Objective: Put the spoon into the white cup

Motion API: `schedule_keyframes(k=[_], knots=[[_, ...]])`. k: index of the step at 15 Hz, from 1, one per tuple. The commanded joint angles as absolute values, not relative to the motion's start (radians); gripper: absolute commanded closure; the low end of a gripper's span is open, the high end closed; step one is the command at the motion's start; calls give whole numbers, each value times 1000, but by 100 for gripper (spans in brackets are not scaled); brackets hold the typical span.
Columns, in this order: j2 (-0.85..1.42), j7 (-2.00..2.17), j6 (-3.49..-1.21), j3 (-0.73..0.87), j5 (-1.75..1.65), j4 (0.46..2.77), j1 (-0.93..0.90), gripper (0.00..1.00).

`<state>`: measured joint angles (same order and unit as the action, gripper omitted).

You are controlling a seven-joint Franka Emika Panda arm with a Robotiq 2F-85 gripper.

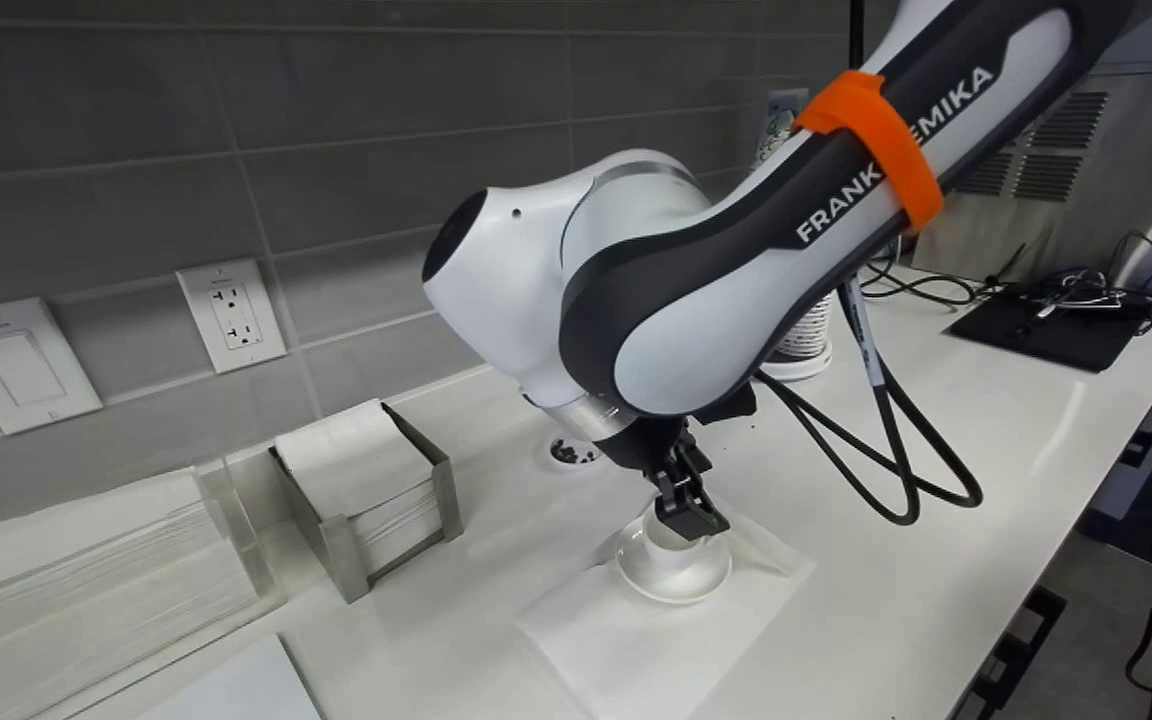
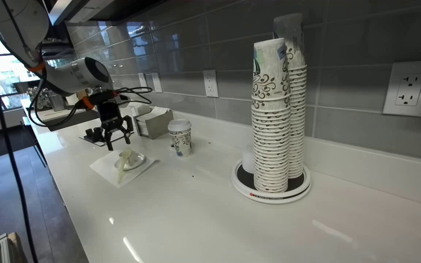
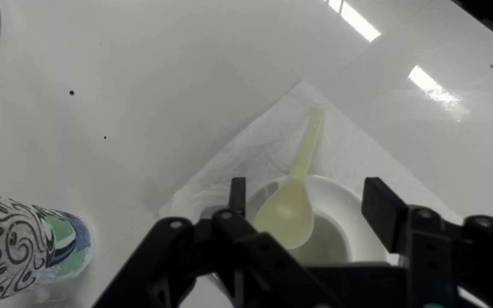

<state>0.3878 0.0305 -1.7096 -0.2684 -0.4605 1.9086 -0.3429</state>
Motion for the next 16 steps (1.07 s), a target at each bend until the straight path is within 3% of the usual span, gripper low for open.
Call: schedule_keyframes(k=[1, 4, 16], knots=[[316, -25, -1651, -268, -385, 1910, -327, 3], [192, -45, -1712, -273, -251, 2010, -277, 0], [-418, -84, -2379, -171, -15, 2658, -228, 0]])
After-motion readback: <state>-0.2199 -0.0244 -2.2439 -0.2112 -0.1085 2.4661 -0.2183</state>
